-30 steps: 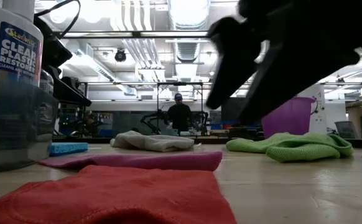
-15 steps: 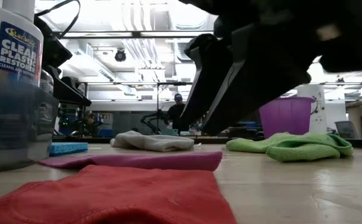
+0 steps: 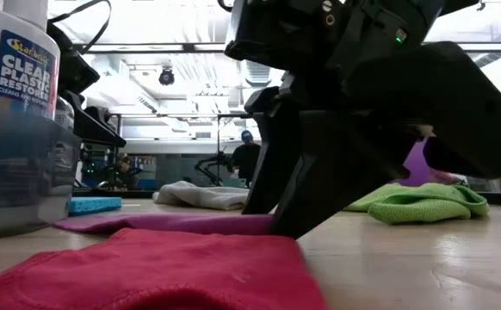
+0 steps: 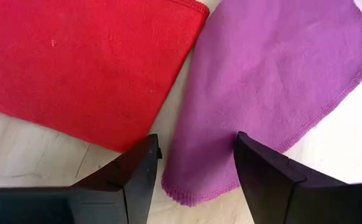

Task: Pick & Place Kitchen Items
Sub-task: Put the pink microfiber towel into the purple bucket

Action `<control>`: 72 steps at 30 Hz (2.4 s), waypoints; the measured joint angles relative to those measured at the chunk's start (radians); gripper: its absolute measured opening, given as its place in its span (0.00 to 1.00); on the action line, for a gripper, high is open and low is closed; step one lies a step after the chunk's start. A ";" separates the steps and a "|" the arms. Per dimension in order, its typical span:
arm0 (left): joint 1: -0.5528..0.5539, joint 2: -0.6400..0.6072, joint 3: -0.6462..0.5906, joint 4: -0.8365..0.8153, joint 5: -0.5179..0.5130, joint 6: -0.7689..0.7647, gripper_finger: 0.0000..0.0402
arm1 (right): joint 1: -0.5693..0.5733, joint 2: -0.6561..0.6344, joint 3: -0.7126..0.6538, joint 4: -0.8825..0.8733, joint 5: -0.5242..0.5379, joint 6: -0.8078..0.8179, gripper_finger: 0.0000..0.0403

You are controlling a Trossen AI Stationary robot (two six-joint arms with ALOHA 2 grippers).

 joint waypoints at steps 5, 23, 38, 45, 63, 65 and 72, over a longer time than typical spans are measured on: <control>0.000 0.000 0.000 -0.002 0.000 0.000 0.53 | 0.001 -0.010 0.000 -0.003 0.023 0.000 0.40; 0.000 0.000 0.000 -0.002 0.000 0.000 0.53 | -0.007 -0.013 0.002 0.117 0.149 -0.004 0.05; 0.001 0.000 0.000 -0.009 0.000 0.000 0.53 | 0.040 -0.344 -0.118 0.108 0.193 -0.009 0.04; 0.001 0.000 0.000 -0.026 0.000 0.000 0.53 | 0.059 -0.679 -0.341 0.292 0.224 -0.079 0.04; 0.001 0.000 0.000 -0.026 0.000 0.000 0.53 | -0.257 -1.225 -1.109 1.266 0.210 -0.281 0.04; 0.001 0.000 0.000 -0.027 0.000 0.000 0.53 | -0.328 -1.284 -1.113 1.211 0.265 -0.293 0.04; 0.001 0.000 0.000 -0.028 0.000 0.000 0.53 | -0.671 -1.441 -1.090 0.863 0.331 -0.193 0.04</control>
